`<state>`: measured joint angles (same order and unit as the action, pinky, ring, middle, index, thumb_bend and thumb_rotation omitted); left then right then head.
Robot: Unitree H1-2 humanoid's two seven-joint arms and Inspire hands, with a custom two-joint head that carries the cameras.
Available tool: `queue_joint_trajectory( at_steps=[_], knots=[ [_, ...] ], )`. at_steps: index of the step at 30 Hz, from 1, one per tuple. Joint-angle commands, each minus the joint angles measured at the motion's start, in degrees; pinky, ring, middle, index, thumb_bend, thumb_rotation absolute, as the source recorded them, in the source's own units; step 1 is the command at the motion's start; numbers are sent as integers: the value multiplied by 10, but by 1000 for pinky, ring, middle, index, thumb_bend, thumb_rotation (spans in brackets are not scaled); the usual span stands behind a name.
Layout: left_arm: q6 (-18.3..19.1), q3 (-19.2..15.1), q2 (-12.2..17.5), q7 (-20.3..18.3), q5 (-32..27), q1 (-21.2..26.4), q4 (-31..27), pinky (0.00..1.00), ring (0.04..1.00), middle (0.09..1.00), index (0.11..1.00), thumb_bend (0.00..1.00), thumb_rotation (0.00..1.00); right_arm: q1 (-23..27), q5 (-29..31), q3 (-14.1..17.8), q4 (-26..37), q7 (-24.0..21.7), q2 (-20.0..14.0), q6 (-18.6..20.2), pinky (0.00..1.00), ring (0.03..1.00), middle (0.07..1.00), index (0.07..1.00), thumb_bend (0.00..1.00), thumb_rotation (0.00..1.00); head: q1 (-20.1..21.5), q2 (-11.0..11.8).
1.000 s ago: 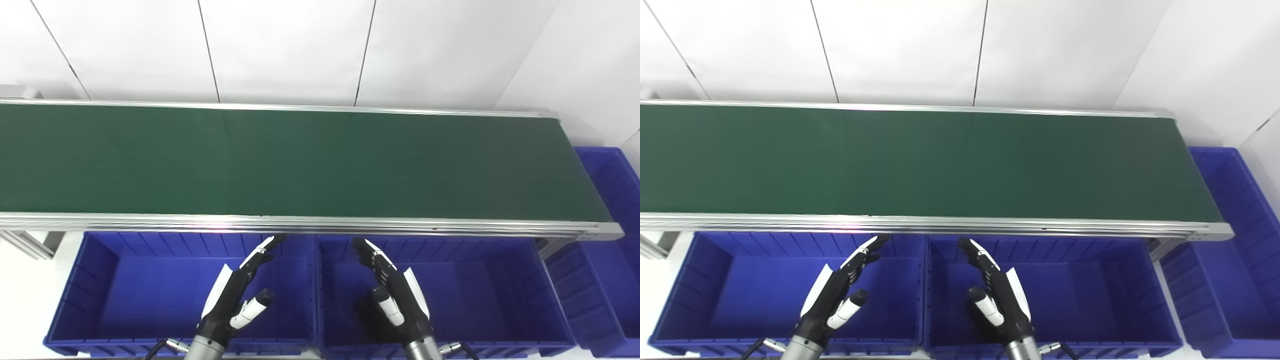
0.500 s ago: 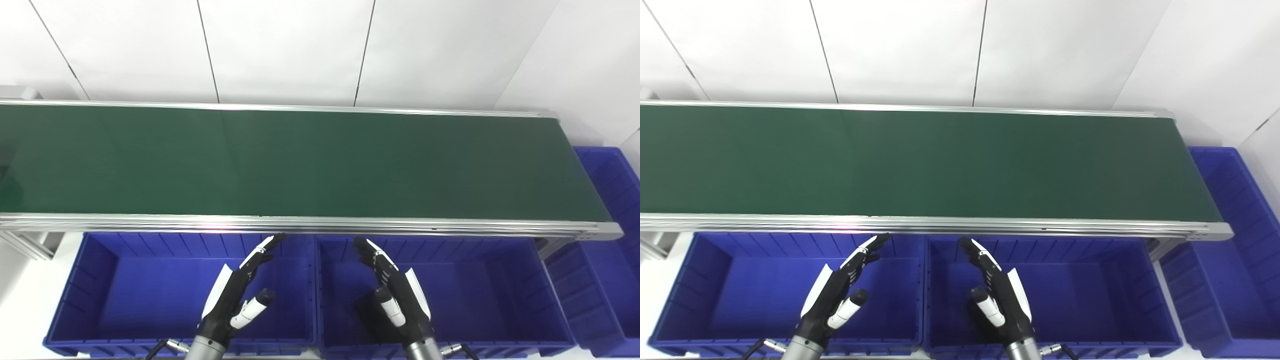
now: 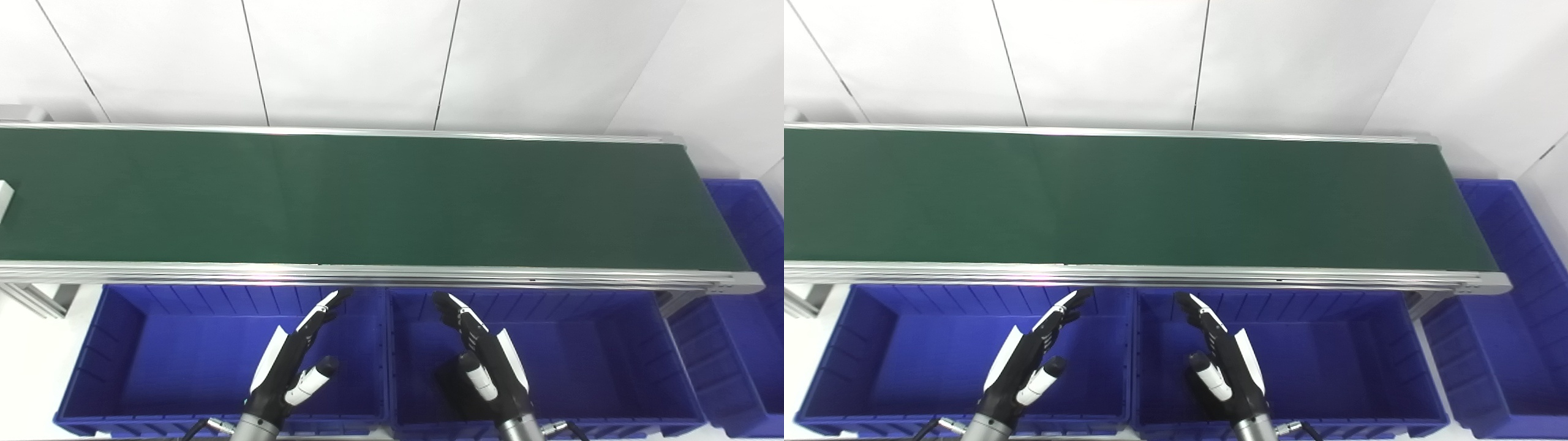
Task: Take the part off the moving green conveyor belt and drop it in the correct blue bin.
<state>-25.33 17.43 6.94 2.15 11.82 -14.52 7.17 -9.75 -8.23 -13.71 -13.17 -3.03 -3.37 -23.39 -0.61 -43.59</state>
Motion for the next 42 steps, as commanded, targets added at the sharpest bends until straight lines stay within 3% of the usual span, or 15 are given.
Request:
queue_joint_trajectory(
  at_steps=[1,42],
  knots=[
    [-15,3,-4,13,3,2,-12,908,939,940,902,803,1000,2,3,-1,15,4,0,-34,886,906,896,880,872,1000,-1,0],
    [-16,10,-5,34,16,3,-4,908,931,934,901,780,1000,7,10,-3,-3,5,-5,-35,890,900,890,876,893,1000,-1,9]
  ],
)
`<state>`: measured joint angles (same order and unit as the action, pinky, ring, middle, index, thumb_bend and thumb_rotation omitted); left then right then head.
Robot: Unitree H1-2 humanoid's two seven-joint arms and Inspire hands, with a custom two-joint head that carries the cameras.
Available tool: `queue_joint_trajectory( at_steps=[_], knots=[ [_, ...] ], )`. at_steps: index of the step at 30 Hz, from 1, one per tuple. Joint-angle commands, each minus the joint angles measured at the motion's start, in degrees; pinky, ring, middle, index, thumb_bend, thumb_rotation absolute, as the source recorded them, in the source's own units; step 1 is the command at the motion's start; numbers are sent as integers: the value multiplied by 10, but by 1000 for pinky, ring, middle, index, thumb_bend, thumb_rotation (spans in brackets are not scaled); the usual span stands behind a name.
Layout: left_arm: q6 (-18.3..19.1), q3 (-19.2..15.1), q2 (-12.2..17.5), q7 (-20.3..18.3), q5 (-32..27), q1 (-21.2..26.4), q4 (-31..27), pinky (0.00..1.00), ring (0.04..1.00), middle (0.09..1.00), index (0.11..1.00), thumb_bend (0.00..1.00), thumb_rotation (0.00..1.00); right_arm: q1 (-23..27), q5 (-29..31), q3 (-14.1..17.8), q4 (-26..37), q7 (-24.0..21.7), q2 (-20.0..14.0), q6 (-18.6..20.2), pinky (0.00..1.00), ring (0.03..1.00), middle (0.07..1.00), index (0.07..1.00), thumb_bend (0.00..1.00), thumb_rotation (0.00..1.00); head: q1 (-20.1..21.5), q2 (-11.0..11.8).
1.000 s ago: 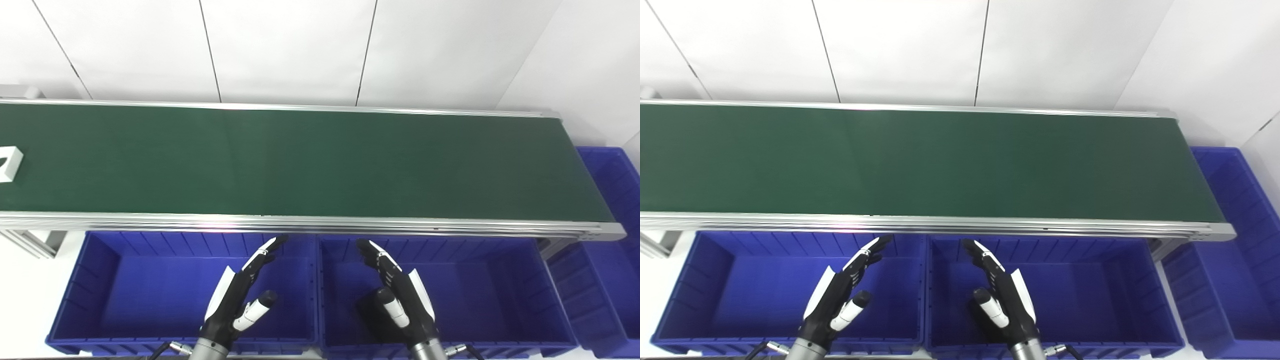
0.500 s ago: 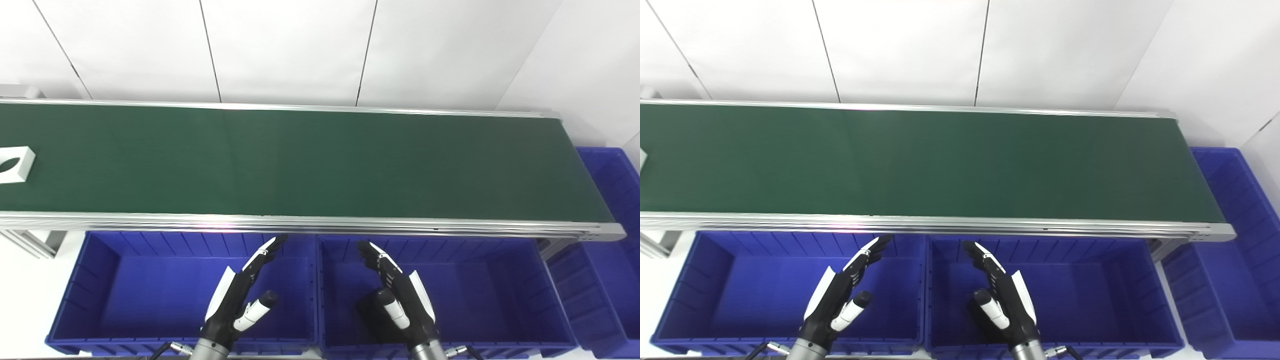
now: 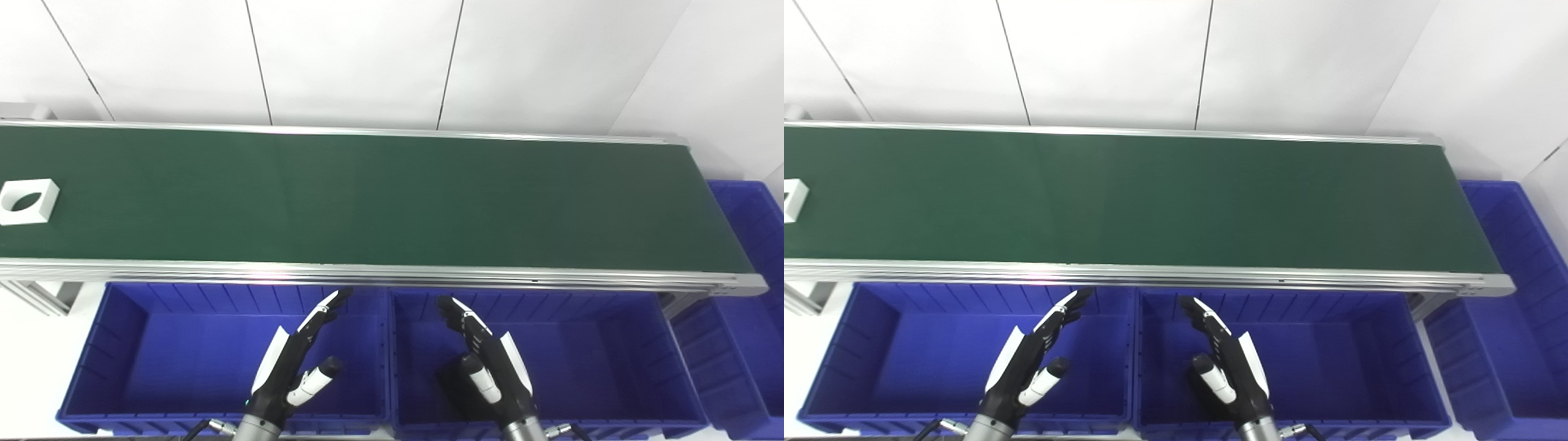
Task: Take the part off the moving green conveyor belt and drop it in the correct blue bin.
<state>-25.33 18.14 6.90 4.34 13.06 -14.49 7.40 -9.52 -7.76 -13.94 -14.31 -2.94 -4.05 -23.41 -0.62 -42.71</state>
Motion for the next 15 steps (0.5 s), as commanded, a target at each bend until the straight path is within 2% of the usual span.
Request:
queue_joint_trajectory(
  at_steps=[1,15],
  knots=[
    [-16,3,-4,12,5,3,-6,907,931,934,901,778,1000,5,6,0,8,3,2,-35,890,899,889,875,898,1000,-1,0],
    [-15,3,-5,10,-1,5,-3,907,929,931,894,779,1000,8,6,-1,3,4,0,-35,889,902,887,876,885,1000,0,1]
  ],
)
